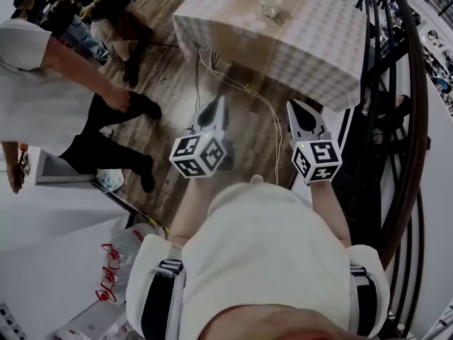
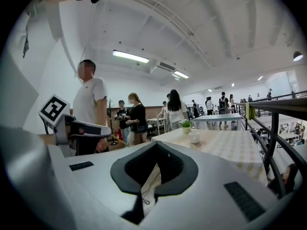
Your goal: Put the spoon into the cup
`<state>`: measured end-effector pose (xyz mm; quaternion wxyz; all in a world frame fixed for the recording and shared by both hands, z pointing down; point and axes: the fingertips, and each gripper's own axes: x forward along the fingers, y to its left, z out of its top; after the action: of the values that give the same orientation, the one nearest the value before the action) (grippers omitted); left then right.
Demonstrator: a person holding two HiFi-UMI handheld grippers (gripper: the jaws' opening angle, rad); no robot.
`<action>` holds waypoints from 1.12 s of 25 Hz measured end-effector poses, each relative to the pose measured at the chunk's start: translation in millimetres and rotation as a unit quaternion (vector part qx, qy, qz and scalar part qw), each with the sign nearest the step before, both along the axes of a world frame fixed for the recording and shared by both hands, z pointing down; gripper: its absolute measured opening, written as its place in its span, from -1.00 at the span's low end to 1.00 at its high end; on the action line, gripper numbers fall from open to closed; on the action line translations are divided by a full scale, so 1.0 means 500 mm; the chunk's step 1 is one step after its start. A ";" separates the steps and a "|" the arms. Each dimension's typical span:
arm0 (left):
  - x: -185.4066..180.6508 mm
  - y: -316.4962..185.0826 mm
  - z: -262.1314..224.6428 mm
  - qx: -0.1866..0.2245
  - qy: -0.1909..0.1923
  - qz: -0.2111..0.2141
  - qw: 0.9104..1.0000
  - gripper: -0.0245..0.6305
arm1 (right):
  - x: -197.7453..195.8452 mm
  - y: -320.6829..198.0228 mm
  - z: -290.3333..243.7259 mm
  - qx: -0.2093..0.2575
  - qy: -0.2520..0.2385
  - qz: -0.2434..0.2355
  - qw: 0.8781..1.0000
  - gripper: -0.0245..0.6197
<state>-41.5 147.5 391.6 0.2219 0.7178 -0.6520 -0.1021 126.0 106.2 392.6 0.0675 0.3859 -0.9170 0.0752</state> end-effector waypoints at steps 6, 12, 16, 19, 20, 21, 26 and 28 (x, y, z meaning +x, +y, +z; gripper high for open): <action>-0.002 0.007 0.002 0.000 0.006 -0.011 1.000 -0.91 | -0.003 -0.008 0.002 -0.009 -0.012 -0.007 1.000 -0.92; -0.016 0.008 -0.004 0.001 0.007 -0.019 1.000 -0.91 | -0.005 -0.014 0.002 -0.019 -0.027 -0.004 0.999 -0.92; -0.008 -0.001 -0.004 0.002 0.007 -0.016 1.000 -0.91 | 0.000 -0.019 0.008 -0.023 -0.027 -0.005 0.999 -0.92; -0.006 -0.016 -0.006 0.000 0.004 -0.012 1.000 -0.91 | 0.000 -0.033 0.011 -0.026 -0.026 -0.004 0.999 -0.92; -0.005 -0.024 -0.006 0.000 0.004 -0.011 1.000 -0.91 | -0.001 -0.041 0.010 -0.027 -0.026 -0.004 0.999 -0.92; -0.005 -0.033 -0.007 0.000 0.004 -0.010 1.000 -0.91 | -0.001 -0.049 0.009 -0.027 -0.027 -0.004 0.999 -0.92; -0.018 -0.091 0.002 -0.001 0.003 -0.006 1.000 -0.91 | -0.014 -0.102 0.012 -0.023 -0.027 -0.003 0.999 -0.92; -0.029 -0.117 0.009 -0.002 0.002 -0.003 1.000 -0.91 | -0.022 -0.128 0.016 -0.022 -0.025 0.001 0.999 -0.92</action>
<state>-56.3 89.1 395.9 0.2245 0.7150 -0.6541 -0.1031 114.9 42.3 400.4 0.0527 0.3833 -0.9161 0.1051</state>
